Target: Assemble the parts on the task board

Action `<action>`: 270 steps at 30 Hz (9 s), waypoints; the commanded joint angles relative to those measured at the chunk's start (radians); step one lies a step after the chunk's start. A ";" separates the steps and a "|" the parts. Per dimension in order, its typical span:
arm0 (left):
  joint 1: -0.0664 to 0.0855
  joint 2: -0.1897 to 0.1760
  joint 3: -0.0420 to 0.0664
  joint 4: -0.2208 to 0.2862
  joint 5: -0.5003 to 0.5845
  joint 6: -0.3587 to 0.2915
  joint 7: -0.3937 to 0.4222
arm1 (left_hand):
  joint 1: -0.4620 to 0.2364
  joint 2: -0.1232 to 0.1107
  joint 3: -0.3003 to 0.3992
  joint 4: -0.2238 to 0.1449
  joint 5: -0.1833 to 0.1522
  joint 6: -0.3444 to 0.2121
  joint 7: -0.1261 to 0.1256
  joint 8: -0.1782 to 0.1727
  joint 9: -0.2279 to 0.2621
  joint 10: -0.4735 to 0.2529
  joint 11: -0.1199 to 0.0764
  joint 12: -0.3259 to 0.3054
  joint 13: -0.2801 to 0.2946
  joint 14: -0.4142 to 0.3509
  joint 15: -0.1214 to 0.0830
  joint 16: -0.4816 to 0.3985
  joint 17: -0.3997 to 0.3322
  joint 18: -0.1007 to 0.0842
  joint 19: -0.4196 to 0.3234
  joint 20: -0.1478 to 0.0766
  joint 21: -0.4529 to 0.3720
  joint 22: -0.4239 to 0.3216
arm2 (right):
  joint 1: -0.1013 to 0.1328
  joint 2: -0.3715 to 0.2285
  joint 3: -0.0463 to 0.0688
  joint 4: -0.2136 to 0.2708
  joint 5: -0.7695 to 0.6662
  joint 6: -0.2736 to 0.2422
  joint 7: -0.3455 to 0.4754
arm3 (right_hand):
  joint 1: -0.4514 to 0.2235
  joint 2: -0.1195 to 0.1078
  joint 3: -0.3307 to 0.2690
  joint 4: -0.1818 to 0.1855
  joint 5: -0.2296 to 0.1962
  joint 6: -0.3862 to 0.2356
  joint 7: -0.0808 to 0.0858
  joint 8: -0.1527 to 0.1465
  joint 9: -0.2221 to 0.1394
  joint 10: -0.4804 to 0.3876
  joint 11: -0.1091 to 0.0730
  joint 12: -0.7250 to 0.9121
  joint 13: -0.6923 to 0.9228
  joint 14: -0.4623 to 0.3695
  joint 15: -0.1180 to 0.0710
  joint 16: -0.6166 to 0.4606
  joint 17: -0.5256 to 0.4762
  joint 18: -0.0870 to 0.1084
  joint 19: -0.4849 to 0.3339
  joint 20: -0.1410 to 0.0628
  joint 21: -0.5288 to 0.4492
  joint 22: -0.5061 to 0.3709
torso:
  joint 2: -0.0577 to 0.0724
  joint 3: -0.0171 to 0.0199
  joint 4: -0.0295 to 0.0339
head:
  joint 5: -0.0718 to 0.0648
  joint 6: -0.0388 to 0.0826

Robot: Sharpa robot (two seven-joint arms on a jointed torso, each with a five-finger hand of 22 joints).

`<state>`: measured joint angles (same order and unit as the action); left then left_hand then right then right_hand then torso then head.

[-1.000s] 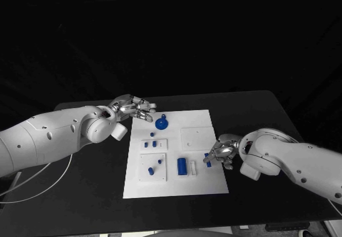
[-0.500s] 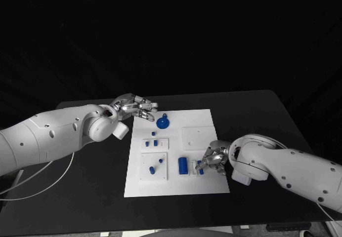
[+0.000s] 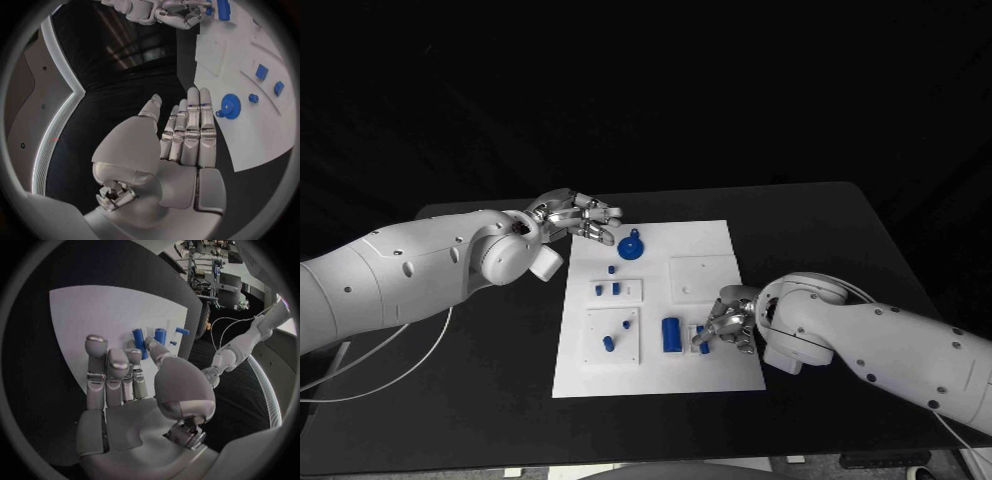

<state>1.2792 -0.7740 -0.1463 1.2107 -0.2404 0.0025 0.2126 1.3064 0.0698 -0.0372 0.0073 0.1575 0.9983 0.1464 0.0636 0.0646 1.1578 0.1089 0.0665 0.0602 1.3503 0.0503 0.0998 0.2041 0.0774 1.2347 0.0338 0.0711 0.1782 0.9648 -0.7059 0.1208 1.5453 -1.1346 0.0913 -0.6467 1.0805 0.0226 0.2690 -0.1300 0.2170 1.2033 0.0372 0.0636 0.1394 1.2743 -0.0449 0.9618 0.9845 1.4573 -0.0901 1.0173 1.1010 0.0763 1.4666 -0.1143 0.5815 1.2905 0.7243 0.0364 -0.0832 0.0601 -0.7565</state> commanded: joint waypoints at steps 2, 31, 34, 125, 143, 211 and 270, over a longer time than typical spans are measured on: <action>0.000 0.001 0.001 0.001 -0.002 0.024 -0.002 | -0.005 0.004 -0.004 0.005 0.003 -0.008 -0.001 0.006 0.001 -0.006 0.000 -0.003 0.001 -0.002 0.005 0.007 0.002 -0.019 0.004 0.003 0.005 0.000 | -0.002 0.007 -0.002 -0.007 -0.021 0.031 -0.007 | -0.012 -0.002 -0.001 0.008 0.001 0.006 0.002 0.000 0.000 0.004 -0.001 -0.002 0.002 0.000 -0.008 0.000 0.002 -0.012 0.046 -0.005 -0.001 0.001 | 0.000 -0.0009 0.0007 | 0.002 -0.001; 0.000 0.002 0.001 0.000 -0.008 0.037 -0.020 | -0.008 0.004 -0.007 0.010 0.002 -0.010 -0.001 0.006 0.001 -0.008 0.000 -0.003 0.001 0.001 0.004 0.009 0.003 -0.018 0.007 0.003 0.007 0.001 | 0.001 0.019 -0.003 -0.023 -0.005 0.027 -0.032 | -0.029 -0.013 -0.011 0.025 -0.015 0.004 0.003 0.000 -0.001 0.002 0.000 -0.004 0.005 -0.001 -0.008 -0.002 0.002 -0.011 0.046 -0.006 -0.005 0.003 | -0.001 -0.0009 0.0003 | 0.021 -0.006; 0.000 0.002 0.001 0.000 -0.008 0.038 -0.020 | -0.008 0.004 -0.007 0.010 0.002 -0.010 -0.001 0.006 0.001 -0.008 0.000 -0.003 0.001 0.001 0.004 0.009 0.003 -0.018 0.007 0.003 0.007 0.001 | 0.001 0.020 -0.003 -0.023 -0.006 0.020 -0.032 | -0.034 -0.019 -0.016 0.030 -0.021 0.004 0.003 0.000 -0.002 0.001 0.000 -0.005 0.004 -0.001 -0.008 -0.002 0.002 -0.010 0.046 -0.006 -0.006 0.003 | 0.000 -0.0008 -0.0001 | 0.022 -0.006; 0.000 -0.004 0.000 0.003 -0.015 0.013 0.002 | 0.002 0.006 -0.004 0.008 0.005 -0.008 -0.002 0.007 0.001 -0.005 -0.001 -0.003 0.001 0.001 0.003 0.011 0.003 -0.019 0.008 0.002 0.006 0.001 | -0.031 -0.077 -0.003 -0.005 -0.341 -0.227 0.544 | 0.129 -0.011 0.112 -0.112 -0.017 -0.026 0.036 -0.001 -0.075 0.013 0.022 0.077 0.058 -0.002 0.004 -0.001 0.006 0.008 0.045 0.008 -0.008 0.033 | 0.000 0.0011 0.0003 | 0.025 -0.015; 0.000 -0.005 0.000 0.004 -0.016 0.019 -0.003 | 0.002 0.006 -0.004 0.008 0.005 -0.008 -0.002 0.007 0.001 -0.005 -0.001 -0.003 0.001 0.001 0.003 0.011 0.003 -0.019 0.008 0.002 0.006 0.001 | -0.053 -0.056 -0.003 -0.024 -0.387 -0.216 0.540 | 0.116 -0.010 0.123 -0.113 -0.016 -0.022 0.035 -0.001 -0.075 0.017 0.022 0.078 0.061 -0.002 0.003 0.002 0.006 0.008 0.046 0.007 -0.008 0.039 | 0.000 0.0002 -0.0002 | 0.026 -0.020; 0.000 -0.005 0.000 0.002 -0.025 0.033 -0.024 | 0.000 0.006 0.000 0.010 0.006 -0.011 -0.001 0.007 0.001 -0.007 -0.001 -0.003 0.001 -0.001 0.004 0.010 0.003 -0.019 0.006 0.003 0.006 0.003 | -0.078 -0.005 -0.027 -0.065 -0.471 -0.301 0.414 | 0.117 -0.038 -0.011 -0.052 -0.064 0.063 -0.004 -0.001 -0.073 0.028 -0.001 0.064 0.066 -0.001 -0.009 -0.004 -0.004 -0.010 0.048 -0.006 -0.013 0.028 | -0.001 -0.0003 -0.0004 | 0.019 -0.026; -0.010 0.115 0.021 -0.203 0.209 -0.258 0.195 | -0.593 -0.070 0.037 -0.007 -0.158 -0.998 -0.146 -0.064 -0.065 -1.158 -0.109 -0.067 -0.060 -1.350 -0.050 -0.100 -0.204 -0.077 -1.235 -0.034 -0.071 -0.178 | 0.051 0.184 0.144 -0.686 0.737 -0.237 0.925 | -1.081 -0.023 -0.269 0.130 -0.217 -1.203 -0.037 -0.064 -0.139 -1.274 0.045 -0.962 -0.985 -1.457 0.090 -1.017 -1.101 -0.076 -1.467 0.114 -0.582 -1.290 | -0.105 -0.0124 0.0093 | 0.029 0.212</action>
<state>1.2740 -0.6573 -0.1274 0.9911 -0.0332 -0.2171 0.3950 0.9664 0.0201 -0.0153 -0.0089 0.0319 0.2580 0.0357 0.0216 0.0172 0.2867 0.0361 0.0201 0.0175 0.3153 0.0422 0.0192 0.0206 0.0744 0.3145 0.0878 0.0227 0.0232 1.0131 -0.5189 0.2669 0.8408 -0.4219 -0.1091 0.2594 0.6108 0.0439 -0.0460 -0.0247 0.0857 0.2698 0.0497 0.0193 0.0181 0.3197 0.0537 0.0203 0.0191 0.3954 0.0511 0.0209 0.0197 0.0520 0.2994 0.0605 0.0255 0.0216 0.6352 0.0292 -0.0896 0.1038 -0.5349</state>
